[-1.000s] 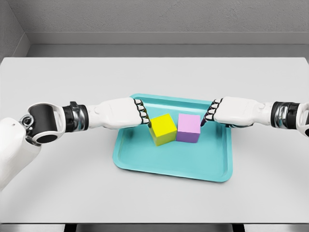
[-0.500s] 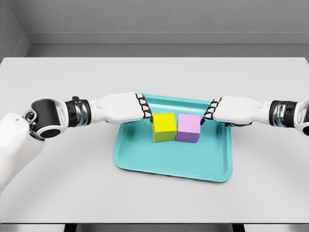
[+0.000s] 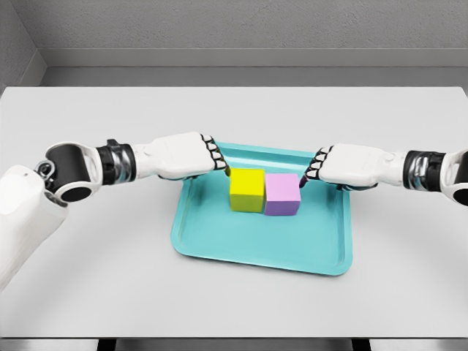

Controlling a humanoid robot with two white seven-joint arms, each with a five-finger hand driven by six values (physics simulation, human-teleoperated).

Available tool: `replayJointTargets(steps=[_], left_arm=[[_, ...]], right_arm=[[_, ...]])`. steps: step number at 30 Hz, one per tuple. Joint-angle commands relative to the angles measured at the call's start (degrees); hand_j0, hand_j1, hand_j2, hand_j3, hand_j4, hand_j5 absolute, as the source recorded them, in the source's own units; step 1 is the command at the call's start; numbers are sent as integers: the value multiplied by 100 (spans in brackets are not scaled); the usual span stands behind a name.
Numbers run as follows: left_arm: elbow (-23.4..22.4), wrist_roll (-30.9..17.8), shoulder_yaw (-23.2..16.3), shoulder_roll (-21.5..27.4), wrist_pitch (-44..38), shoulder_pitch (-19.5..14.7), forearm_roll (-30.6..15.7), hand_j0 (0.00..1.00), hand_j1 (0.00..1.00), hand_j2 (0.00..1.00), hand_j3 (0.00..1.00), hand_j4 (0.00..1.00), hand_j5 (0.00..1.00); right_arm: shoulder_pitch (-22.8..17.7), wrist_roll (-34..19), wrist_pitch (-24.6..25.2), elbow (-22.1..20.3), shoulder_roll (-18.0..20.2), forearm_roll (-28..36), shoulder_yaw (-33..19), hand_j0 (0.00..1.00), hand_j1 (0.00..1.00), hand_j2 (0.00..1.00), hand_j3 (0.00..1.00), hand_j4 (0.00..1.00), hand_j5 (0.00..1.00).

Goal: Push two cubes

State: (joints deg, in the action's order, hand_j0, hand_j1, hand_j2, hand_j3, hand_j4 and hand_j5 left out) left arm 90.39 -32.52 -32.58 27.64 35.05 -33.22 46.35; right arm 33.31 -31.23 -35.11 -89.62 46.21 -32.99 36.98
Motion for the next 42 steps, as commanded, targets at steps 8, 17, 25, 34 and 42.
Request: replayJointTargets(steps=[8,17,25,34,42], left_arm=[[49,8,182,180,-5,0,-108,61,61,61,61,61,61],[66,17,279,971,-5,9,-618,60,60,60,60,60,60],[58,17,349,1138,-5,35,-688,60,60,60,60,60,60],[40,35,613,1824,-5,141,-1181,62,62,62,62,62,62],[14,44,736,2044,-5,237,-1260,95,95,95,95,95,95]], right_arm=[[-61,12,11,-257,231,39,11,76,76,76,76,76,76],[-220,21,11,-547,574,74,11,76,76,76,76,76,76],[-281,3,11,-829,609,65,46,76,76,76,76,76,76],[-281,3,11,-820,416,38,99,76,76,76,76,76,76],[-273,-5,11,-829,354,38,99,76,76,76,76,76,76]])
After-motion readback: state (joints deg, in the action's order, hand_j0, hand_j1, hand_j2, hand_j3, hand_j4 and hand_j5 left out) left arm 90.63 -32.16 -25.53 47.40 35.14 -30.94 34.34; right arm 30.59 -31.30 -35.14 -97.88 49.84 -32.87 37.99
